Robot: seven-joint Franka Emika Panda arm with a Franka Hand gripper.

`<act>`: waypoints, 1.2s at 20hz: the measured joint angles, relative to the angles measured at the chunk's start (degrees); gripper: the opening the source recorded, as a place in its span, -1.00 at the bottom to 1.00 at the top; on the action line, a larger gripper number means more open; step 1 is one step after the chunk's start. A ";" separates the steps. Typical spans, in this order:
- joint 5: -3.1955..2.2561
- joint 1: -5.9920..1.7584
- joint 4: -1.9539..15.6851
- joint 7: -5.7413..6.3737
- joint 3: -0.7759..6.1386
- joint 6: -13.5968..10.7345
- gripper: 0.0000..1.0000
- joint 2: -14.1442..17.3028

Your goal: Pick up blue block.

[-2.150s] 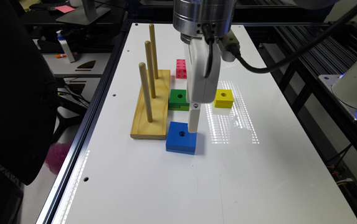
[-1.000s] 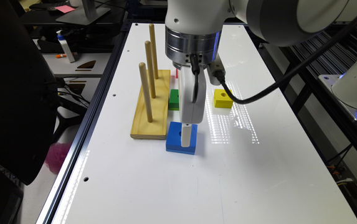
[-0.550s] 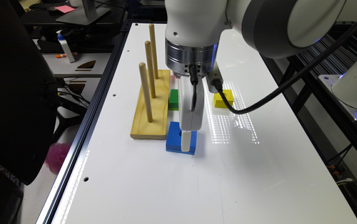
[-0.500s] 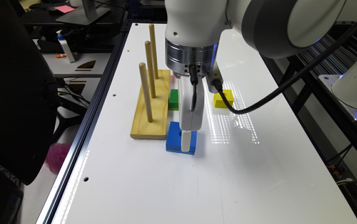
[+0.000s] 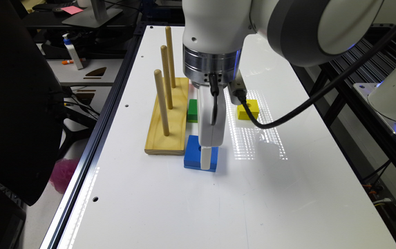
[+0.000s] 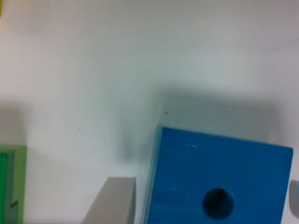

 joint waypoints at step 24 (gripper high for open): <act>-0.55 0.20 1.97 0.28 0.00 1.78 -1.00 3.69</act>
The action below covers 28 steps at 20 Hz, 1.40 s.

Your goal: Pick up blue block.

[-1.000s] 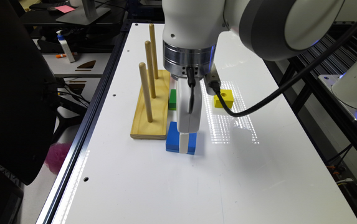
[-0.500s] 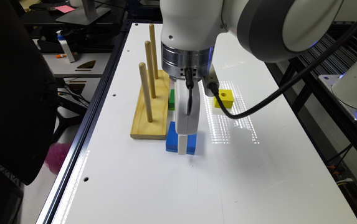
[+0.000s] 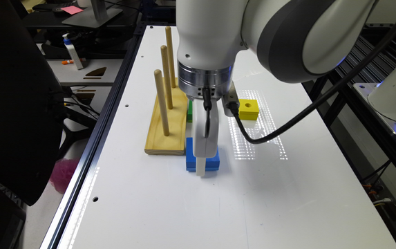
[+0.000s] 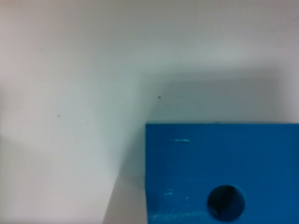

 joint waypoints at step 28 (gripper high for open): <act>0.02 -0.12 -0.11 0.51 0.09 -10.33 -1.00 -10.21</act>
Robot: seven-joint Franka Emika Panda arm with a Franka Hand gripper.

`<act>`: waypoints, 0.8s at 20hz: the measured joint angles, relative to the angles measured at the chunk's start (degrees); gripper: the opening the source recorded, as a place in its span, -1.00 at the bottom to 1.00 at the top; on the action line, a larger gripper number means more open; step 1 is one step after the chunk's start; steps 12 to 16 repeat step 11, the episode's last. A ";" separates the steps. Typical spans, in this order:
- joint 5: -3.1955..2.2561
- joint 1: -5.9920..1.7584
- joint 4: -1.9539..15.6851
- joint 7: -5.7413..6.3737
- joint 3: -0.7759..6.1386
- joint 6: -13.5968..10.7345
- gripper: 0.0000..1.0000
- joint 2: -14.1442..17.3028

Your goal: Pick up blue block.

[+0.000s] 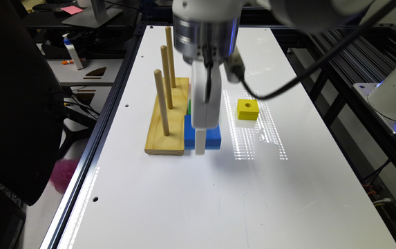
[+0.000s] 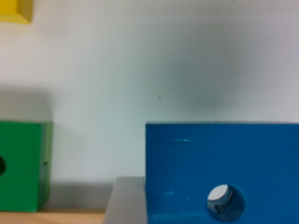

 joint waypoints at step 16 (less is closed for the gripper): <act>0.07 0.00 0.07 0.61 0.30 -7.35 -1.00 -7.98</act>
